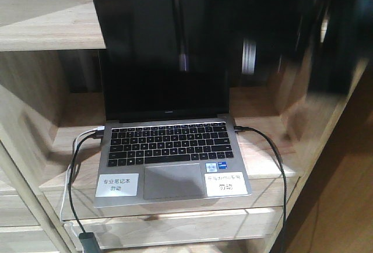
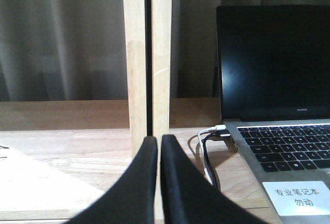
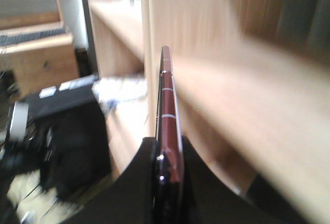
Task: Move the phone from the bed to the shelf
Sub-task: 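Lower the phone onto the upper shelf and open the right gripper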
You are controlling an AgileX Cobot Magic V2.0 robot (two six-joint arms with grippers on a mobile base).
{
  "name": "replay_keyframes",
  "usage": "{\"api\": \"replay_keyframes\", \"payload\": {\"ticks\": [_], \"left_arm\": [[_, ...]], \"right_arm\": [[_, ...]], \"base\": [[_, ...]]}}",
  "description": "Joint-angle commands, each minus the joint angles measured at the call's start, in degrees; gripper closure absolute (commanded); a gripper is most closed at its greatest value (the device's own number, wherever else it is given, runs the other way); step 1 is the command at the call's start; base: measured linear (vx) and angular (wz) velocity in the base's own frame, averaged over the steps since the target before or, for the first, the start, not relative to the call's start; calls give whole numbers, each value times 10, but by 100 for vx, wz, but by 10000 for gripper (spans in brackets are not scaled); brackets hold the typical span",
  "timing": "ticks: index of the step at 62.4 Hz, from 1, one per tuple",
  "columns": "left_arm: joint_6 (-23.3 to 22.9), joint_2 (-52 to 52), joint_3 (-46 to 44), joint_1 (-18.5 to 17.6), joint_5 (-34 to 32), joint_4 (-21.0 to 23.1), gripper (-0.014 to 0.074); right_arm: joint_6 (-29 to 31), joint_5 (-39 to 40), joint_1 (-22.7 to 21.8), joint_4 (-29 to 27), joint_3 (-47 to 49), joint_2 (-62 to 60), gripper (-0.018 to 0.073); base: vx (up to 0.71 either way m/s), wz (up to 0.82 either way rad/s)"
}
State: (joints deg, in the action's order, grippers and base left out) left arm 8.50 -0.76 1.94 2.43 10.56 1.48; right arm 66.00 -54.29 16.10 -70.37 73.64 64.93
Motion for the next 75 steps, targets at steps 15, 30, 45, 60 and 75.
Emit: {"api": "replay_keyframes", "payload": {"ticks": [15,30,45,60,75], "left_arm": [[-3,-8,-12,-2,-41,5,595],[-3,-8,-12,-2,-41,5,595],[-3,-8,-12,-2,-41,5,595],[-3,-8,-12,-2,-41,5,595],[-3,-8,-12,-2,-41,5,595]], "right_arm": [[-23,19,-2,-42,194,112,561],[-36,-1,12,-51,335,238,561],[-67,32,73,-11,457,357,561],[-89,72,98,7,520,441,561],[-91,111,101,6,526,488,561]], "base": [[0,0],[0,0],[0,0],[0,0],[0,0]]}}
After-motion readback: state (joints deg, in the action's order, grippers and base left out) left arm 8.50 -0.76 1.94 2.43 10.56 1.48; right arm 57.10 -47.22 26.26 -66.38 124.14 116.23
